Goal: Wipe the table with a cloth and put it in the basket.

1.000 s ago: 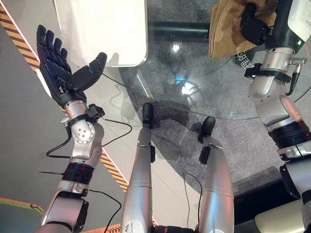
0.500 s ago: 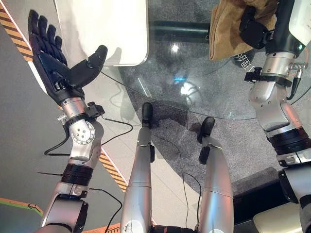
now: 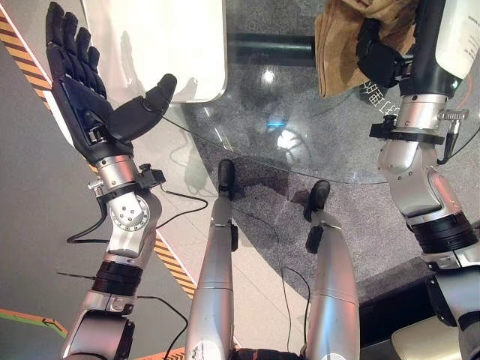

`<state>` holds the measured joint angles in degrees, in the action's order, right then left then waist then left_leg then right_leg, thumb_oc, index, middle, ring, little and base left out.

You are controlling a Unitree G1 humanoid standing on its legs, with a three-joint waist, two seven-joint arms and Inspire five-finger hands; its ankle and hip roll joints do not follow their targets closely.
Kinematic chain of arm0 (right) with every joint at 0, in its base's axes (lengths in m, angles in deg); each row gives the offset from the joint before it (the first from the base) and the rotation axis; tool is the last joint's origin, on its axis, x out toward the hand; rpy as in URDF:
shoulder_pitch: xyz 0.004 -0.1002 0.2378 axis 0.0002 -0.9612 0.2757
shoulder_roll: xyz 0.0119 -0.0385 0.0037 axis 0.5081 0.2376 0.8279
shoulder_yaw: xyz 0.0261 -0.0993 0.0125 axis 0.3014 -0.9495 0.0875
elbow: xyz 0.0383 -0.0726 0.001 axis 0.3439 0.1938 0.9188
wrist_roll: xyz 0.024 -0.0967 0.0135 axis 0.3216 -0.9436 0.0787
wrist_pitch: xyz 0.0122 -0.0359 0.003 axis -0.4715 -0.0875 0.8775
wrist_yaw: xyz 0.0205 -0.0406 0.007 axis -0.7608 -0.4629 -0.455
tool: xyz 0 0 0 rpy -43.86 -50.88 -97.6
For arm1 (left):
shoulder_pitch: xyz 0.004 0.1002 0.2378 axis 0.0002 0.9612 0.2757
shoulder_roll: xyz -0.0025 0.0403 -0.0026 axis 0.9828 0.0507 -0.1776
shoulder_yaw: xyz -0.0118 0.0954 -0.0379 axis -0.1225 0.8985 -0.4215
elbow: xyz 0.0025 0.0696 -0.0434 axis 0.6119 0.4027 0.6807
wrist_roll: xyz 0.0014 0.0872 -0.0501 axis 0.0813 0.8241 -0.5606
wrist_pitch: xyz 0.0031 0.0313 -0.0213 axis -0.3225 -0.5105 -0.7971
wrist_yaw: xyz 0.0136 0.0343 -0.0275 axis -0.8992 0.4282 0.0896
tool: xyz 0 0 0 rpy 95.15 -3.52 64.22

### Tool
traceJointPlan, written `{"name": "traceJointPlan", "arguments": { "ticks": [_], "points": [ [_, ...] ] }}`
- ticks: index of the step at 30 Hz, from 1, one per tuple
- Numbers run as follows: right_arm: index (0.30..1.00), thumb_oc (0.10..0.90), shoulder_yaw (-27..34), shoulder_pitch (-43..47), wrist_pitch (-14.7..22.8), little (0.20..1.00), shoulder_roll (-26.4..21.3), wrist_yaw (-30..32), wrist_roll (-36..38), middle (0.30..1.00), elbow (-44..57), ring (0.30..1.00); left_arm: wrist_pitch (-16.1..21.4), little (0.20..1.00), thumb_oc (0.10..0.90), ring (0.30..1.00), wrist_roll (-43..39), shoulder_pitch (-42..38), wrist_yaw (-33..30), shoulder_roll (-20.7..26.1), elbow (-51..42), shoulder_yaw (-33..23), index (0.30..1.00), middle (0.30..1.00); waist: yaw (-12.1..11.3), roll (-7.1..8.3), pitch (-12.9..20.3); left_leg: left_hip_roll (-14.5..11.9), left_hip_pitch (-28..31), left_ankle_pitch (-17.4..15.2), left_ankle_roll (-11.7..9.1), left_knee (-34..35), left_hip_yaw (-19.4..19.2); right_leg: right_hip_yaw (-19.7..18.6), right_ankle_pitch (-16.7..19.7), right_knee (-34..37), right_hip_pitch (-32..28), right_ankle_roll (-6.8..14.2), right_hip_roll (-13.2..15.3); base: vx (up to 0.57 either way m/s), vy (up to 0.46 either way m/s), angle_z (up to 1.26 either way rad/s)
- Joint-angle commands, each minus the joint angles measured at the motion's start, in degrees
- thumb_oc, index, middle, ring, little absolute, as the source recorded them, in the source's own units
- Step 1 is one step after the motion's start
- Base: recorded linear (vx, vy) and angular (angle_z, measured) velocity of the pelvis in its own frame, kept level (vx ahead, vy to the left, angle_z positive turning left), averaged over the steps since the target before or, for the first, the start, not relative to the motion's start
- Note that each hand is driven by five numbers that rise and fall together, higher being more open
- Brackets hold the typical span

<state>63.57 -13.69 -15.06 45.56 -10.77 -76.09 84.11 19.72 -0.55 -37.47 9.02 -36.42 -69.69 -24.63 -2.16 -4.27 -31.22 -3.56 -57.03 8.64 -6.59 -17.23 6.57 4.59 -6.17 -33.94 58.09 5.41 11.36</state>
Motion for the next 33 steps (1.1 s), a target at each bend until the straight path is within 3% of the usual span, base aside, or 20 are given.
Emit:
{"name": "traceJointPlan", "arguments": {
  "ticks": [1, 11, 22, 33],
  "points": [
    [0.300, 0.100, 4.92, 4.49, 6.47, 0.200, 0.12, 2.02, -4.97, 0.300, 10.98, 0.300, 4.21, 0.900, 0.800, 0.900, 3.23, -2.88, 2.84, 2.47, -6.79, -2.35, 0.900, 0.900, 0.13, 1.92, 1.43, 6.57, 3.79, -6.56, 6.65, -2.26, -5.05, 1.38, 5.24, 8.69, -3.57, -2.33, -9.42, 0.00, 0.000, 0.00],
    [0.300, 0.100, 3.77, 6.81, 7.66, 0.200, 0.02, 0.88, -3.90, 0.300, 13.29, 0.300, 1.24, 0.900, 0.800, 0.900, 2.23, -7.55, 9.07, 2.36, -5.78, 2.95, 0.900, 0.900, 1.44, 2.39, 1.43, 6.14, 4.12, -6.30, 6.58, -2.00, -5.87, 0.61, 5.77, 8.95, -3.68, -2.12, -9.88, 0.00, 0.013, -0.01],
    [0.300, 0.100, 0.94, 11.24, 8.98, 0.200, 0.68, 0.17, -2.65, 0.300, 13.86, 0.300, -1.41, 0.900, 0.800, 0.900, 5.14, -16.06, 9.30, 2.21, -2.05, 7.66, 0.900, 0.900, 2.78, 2.84, 1.43, 5.60, 4.43, -6.09, 6.25, -1.62, -6.51, -0.31, 5.96, 9.19, -3.75, -1.97, -10.21, -0.01, 0.020, -0.03],
    [0.300, 0.100, -1.06, 14.86, 11.02, 0.200, 3.00, -3.28, -1.05, 0.300, 16.71, 0.300, -3.91, 0.900, 0.800, 0.900, 5.47, -21.30, 9.76, -1.01, 0.79, 11.05, 0.900, 0.900, 4.06, 3.07, 1.43, 5.23, 4.80, -5.98, 5.86, -1.10, -7.12, -1.43, 5.93, 9.81, -4.04, -1.92, -10.76, 0.00, 0.019, -0.01]
  ]
}}
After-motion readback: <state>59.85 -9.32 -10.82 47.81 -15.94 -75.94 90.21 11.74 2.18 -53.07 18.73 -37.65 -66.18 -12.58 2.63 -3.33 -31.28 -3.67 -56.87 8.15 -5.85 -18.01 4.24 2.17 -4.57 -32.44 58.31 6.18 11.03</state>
